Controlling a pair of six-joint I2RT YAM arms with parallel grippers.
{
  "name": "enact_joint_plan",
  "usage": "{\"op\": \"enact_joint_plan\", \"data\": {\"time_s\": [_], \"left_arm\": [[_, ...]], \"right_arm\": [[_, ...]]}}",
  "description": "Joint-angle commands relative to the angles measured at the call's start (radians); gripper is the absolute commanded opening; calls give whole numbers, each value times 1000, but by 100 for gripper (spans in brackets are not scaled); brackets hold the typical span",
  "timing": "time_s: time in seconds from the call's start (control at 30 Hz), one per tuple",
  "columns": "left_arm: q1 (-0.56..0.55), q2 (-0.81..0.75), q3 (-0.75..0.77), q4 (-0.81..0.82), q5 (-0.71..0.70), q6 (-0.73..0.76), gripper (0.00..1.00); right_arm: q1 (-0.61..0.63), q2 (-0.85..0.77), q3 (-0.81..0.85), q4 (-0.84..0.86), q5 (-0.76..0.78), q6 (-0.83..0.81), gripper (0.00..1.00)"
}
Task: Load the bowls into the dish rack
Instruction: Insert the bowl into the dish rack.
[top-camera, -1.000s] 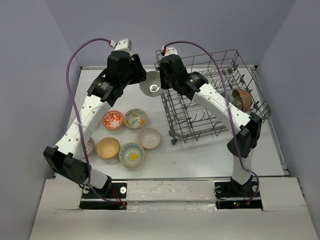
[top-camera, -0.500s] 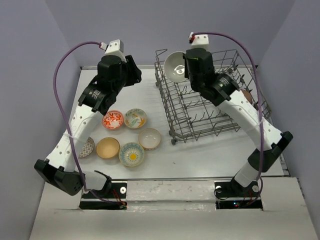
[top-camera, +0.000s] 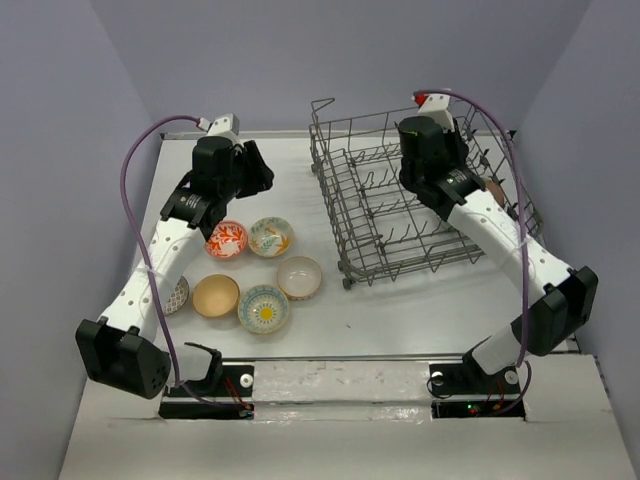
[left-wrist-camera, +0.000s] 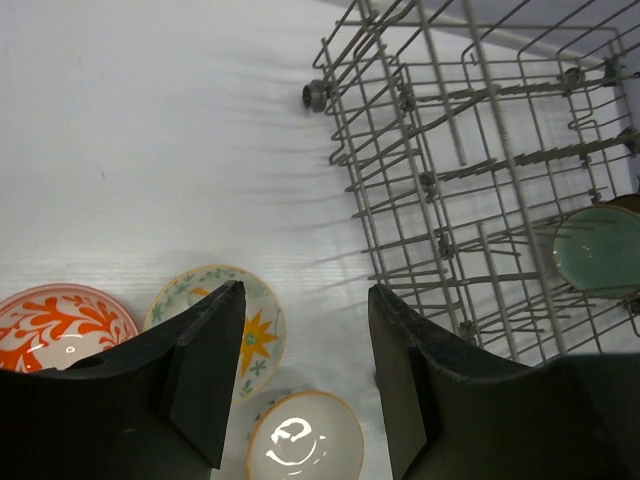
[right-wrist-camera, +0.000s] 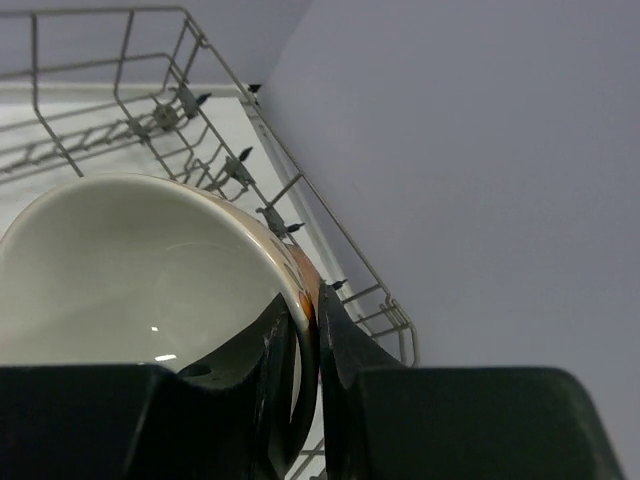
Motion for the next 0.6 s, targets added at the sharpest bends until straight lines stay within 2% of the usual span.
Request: {"op": "enact_joint_plan", "data": {"time_s": [0.0, 0.1, 0.2, 0.57], "left_arm": [[84, -54, -85, 97, 163, -16, 62], [126, -57, -152, 129, 191, -10, 62], [147, -60, -199, 173, 214, -22, 62], [176, -44, -248, 201, 256, -39, 62]], "right_arm": [[6, 24, -50, 258, 139, -193, 1], [-3, 53, -126, 409, 167, -413, 1], [-14, 61, -224, 565, 181, -529, 1], [-23, 66, -367, 638, 132, -592, 1]]}}
